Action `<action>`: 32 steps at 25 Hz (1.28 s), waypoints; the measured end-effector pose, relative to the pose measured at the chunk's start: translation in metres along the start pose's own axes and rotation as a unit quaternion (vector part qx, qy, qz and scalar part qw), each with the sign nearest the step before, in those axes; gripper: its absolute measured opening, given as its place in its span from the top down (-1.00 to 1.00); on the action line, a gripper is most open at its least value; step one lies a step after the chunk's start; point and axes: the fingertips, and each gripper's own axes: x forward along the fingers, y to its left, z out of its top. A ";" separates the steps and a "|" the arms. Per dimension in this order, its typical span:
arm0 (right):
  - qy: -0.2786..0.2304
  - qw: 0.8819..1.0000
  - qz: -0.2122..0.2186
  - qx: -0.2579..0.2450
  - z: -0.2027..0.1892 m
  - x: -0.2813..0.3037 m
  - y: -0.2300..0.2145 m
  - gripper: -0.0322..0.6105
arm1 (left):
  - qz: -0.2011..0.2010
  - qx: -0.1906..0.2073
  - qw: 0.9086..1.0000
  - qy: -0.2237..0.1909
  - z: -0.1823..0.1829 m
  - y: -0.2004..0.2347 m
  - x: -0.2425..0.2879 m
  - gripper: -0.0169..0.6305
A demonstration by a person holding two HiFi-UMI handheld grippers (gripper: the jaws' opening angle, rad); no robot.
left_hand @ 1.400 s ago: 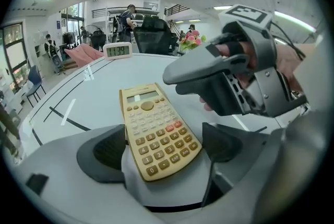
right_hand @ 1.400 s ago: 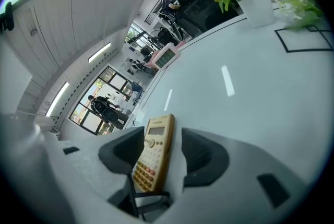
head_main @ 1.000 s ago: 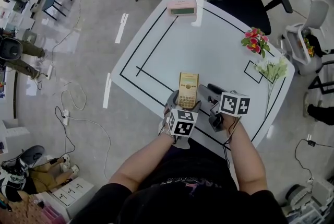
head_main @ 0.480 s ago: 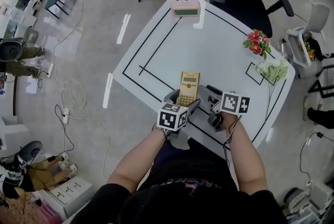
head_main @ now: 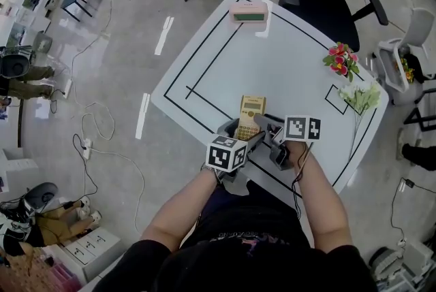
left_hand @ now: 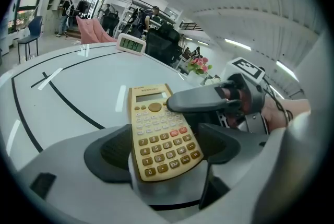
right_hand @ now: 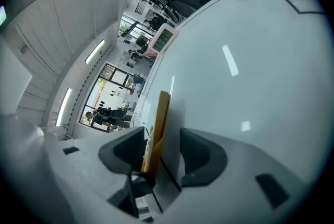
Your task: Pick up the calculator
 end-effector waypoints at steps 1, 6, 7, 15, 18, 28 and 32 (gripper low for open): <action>0.010 1.000 0.005 0.004 -0.002 0.003 0.002 0.25 | 0.000 0.002 1.000 0.001 0.000 0.000 0.000 -0.28; 0.054 0.998 0.017 -0.003 -0.010 0.018 0.012 0.29 | -0.005 0.015 1.000 0.006 -0.001 -0.002 0.000 -0.28; 0.062 0.998 0.016 -0.009 -0.013 0.020 0.013 0.30 | -0.006 0.018 1.000 0.006 -0.002 -0.002 0.000 -0.28; 0.034 0.999 0.008 -0.013 -0.011 0.023 0.014 0.48 | -0.012 0.069 0.997 0.008 0.003 -0.004 -0.001 -0.29; 0.001 1.000 0.026 -0.016 -0.005 0.018 0.023 0.53 | -0.011 0.099 0.995 0.003 0.008 -0.005 -0.004 -0.29; -0.151 0.988 0.020 -0.031 0.035 -0.022 0.036 0.63 | -0.003 0.175 0.984 -0.040 0.037 -0.003 -0.034 -0.20; -0.220 0.969 -0.019 -0.112 0.053 -0.048 0.056 0.63 | -0.009 0.156 0.985 -0.067 0.052 0.003 -0.055 0.01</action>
